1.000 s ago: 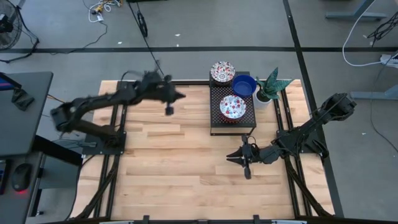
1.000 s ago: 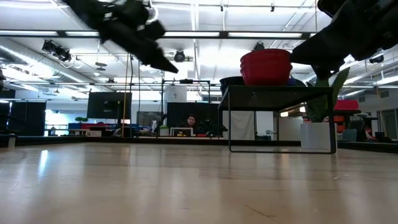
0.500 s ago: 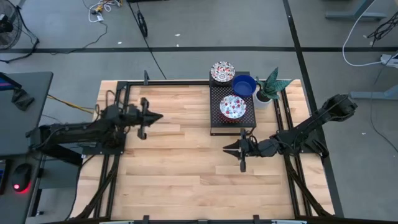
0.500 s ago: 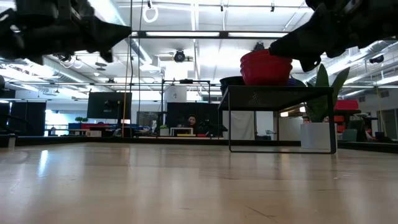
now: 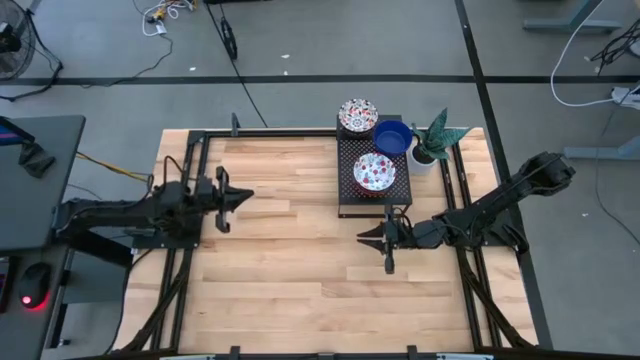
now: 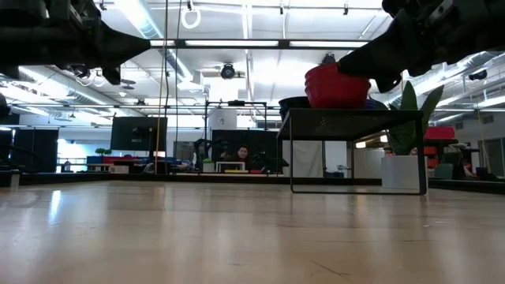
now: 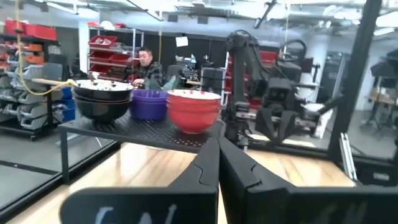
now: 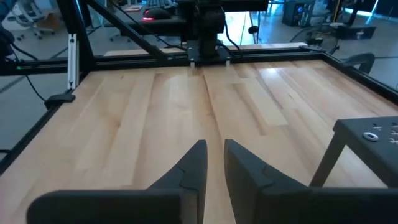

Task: Pick & Place Mini bowls
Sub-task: Return to Home Position

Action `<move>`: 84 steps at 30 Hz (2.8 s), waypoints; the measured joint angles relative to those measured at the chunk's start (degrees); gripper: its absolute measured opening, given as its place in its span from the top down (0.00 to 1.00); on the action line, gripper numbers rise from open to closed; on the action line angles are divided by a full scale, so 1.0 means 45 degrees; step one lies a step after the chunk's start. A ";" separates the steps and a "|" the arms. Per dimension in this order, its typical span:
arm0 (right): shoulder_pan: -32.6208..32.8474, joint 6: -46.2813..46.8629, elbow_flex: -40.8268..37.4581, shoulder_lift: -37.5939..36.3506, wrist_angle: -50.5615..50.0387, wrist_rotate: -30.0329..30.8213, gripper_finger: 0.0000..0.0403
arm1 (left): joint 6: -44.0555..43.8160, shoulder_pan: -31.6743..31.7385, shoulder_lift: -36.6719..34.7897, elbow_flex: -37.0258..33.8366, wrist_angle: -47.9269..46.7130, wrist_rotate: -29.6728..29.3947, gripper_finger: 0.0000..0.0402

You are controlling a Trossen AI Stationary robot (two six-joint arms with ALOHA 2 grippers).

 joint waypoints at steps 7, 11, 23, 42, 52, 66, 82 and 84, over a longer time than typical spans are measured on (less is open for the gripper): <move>0.0000 0.0796 0.0000 -0.0149 -0.0225 -0.0390 0.85 | 0.0518 -0.1961 -0.0740 0.0000 -0.1335 -0.1804 1.00; 0.0000 0.0948 0.0000 -0.1230 -0.0714 -0.1322 0.85 | 0.0702 -0.2203 -0.1178 0.0005 -0.1504 -0.1835 0.99; 0.0000 -0.0736 0.0000 -0.7424 -0.4986 -0.2210 0.85 | 0.0728 -0.2194 -0.1277 0.0005 -0.1831 -0.1874 0.99; -0.2619 -0.2005 -0.2655 -1.3416 -0.6138 -0.5008 0.96 | 0.0655 -0.2149 -0.1272 0.0005 -0.1821 -0.2091 0.98; -0.4896 -0.0837 -0.4144 -1.5118 -0.5787 -0.5916 0.98 | 0.1082 -0.1631 -0.1267 0.0005 -0.2252 -0.2215 0.98; -0.5367 0.0227 -0.4847 -1.5193 -0.5460 -0.6013 0.98 | 0.1613 -0.1267 -0.1968 0.0010 -0.4010 -0.1536 0.99; -0.5367 0.0298 -0.4828 -1.5144 -0.5948 -0.5987 0.98 | 0.1307 -0.1267 -0.4146 0.0015 -0.6748 -0.0847 0.99; -0.5367 0.0296 -0.4828 -1.5144 -0.6116 -0.5984 0.98 | 0.1189 -0.1267 -0.4119 0.0015 -0.6727 -0.0666 0.99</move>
